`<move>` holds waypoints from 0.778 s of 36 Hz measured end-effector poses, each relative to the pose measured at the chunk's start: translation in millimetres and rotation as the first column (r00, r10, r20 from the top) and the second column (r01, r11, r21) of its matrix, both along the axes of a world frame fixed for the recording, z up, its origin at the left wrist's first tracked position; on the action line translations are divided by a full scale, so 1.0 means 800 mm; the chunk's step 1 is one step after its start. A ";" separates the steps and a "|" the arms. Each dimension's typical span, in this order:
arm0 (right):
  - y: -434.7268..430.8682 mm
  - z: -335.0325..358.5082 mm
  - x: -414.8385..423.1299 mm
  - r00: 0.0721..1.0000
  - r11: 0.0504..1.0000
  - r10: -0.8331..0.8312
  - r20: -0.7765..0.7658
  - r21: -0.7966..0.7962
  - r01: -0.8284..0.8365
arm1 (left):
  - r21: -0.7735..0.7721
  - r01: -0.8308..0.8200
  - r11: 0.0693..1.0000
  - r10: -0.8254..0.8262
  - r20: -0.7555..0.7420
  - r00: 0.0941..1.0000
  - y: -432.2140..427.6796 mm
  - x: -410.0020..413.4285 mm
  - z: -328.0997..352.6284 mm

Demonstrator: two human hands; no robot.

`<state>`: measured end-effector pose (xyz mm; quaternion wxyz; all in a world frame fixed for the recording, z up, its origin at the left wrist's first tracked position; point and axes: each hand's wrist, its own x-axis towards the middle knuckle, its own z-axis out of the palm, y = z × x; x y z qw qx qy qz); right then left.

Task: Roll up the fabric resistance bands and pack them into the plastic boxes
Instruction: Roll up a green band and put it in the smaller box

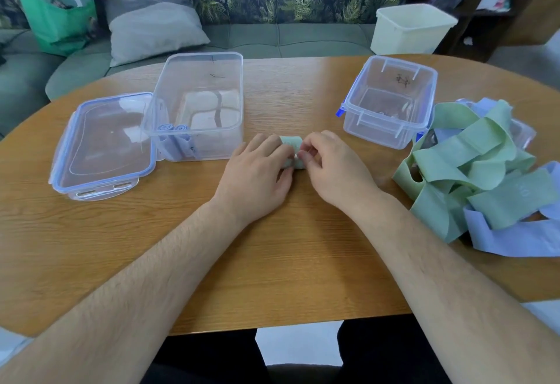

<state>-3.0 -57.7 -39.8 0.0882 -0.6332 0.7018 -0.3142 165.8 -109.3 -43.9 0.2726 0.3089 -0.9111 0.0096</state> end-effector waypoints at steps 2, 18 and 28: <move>-0.001 -0.001 0.001 1.000 1.000 -0.005 -0.014 -0.022 0.005 | -0.020 -0.015 1.000 0.015 0.023 1.000 -0.004 0.000 0.001; -0.022 0.007 -0.008 0.992 0.992 0.019 -0.121 0.124 -0.004 | -0.039 -0.096 0.995 0.101 0.141 0.985 -0.032 -0.027 0.010; -0.021 0.022 -0.004 0.997 0.988 0.043 -0.063 0.151 -0.033 | 0.115 -0.092 0.989 0.079 0.113 0.990 -0.029 -0.024 0.011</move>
